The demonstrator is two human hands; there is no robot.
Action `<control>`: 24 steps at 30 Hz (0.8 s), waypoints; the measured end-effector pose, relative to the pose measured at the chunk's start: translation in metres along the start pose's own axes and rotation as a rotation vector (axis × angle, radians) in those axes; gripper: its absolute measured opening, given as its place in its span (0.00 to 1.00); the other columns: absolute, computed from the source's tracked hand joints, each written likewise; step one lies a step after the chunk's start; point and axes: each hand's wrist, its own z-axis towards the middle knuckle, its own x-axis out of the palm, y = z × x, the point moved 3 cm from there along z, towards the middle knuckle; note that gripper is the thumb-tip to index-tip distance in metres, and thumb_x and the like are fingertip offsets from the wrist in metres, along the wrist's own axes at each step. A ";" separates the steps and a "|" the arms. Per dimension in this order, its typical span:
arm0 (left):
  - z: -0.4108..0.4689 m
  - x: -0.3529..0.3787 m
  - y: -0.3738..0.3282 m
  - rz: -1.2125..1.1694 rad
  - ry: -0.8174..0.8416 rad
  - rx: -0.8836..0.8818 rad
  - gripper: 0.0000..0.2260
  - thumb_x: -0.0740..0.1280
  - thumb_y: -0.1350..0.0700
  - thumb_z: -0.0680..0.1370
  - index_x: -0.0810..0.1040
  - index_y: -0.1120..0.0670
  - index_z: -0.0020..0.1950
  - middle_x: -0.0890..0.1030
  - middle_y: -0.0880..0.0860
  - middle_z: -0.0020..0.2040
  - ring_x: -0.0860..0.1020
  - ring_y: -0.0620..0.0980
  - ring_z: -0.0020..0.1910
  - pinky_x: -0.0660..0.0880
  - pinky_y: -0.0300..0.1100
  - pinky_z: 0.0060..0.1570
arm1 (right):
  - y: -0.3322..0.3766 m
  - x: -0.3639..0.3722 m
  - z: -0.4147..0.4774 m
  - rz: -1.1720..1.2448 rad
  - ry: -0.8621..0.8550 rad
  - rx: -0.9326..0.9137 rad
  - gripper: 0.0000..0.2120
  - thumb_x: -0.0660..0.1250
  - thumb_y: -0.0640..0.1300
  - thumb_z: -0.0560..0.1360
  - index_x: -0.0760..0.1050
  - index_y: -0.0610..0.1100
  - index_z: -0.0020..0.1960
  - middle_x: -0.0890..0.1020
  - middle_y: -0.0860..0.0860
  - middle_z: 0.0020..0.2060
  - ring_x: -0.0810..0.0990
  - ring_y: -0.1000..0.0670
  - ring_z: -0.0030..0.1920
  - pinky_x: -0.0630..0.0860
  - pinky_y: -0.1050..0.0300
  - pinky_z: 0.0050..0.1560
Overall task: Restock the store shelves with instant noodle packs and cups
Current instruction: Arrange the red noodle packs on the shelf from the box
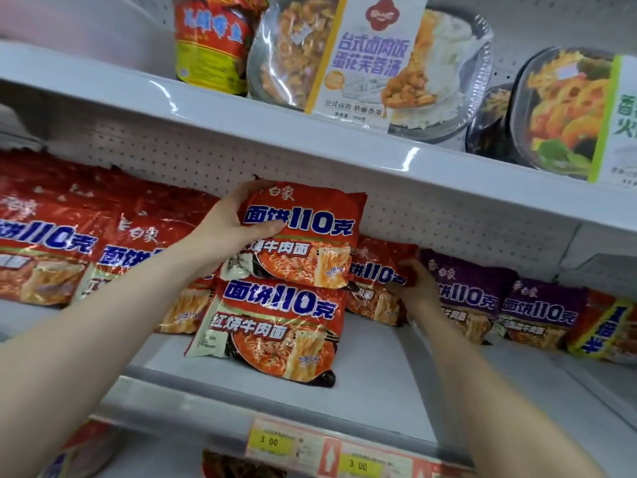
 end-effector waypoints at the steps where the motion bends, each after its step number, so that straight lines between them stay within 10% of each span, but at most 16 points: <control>1: 0.000 0.000 0.000 0.007 0.001 0.001 0.33 0.75 0.50 0.68 0.68 0.45 0.70 0.79 0.48 0.61 0.81 0.47 0.55 0.81 0.47 0.53 | -0.004 0.002 0.001 -0.056 -0.019 -0.007 0.20 0.77 0.37 0.69 0.75 0.48 0.58 0.81 0.50 0.55 0.80 0.45 0.55 0.79 0.46 0.57; 12: -0.012 0.010 -0.010 0.076 -0.041 0.016 0.30 0.75 0.56 0.72 0.67 0.46 0.71 0.78 0.47 0.61 0.80 0.45 0.57 0.80 0.44 0.54 | 0.038 -0.024 -0.023 -0.309 -0.101 -0.138 0.19 0.71 0.40 0.74 0.75 0.48 0.64 0.72 0.43 0.64 0.72 0.42 0.64 0.69 0.52 0.67; 24: -0.062 0.069 -0.041 0.070 -0.013 0.012 0.30 0.75 0.56 0.73 0.67 0.47 0.72 0.76 0.46 0.61 0.80 0.45 0.56 0.80 0.44 0.52 | 0.111 -0.061 -0.116 0.288 0.197 -0.114 0.13 0.66 0.53 0.79 0.71 0.55 0.62 0.81 0.52 0.57 0.82 0.51 0.56 0.81 0.48 0.57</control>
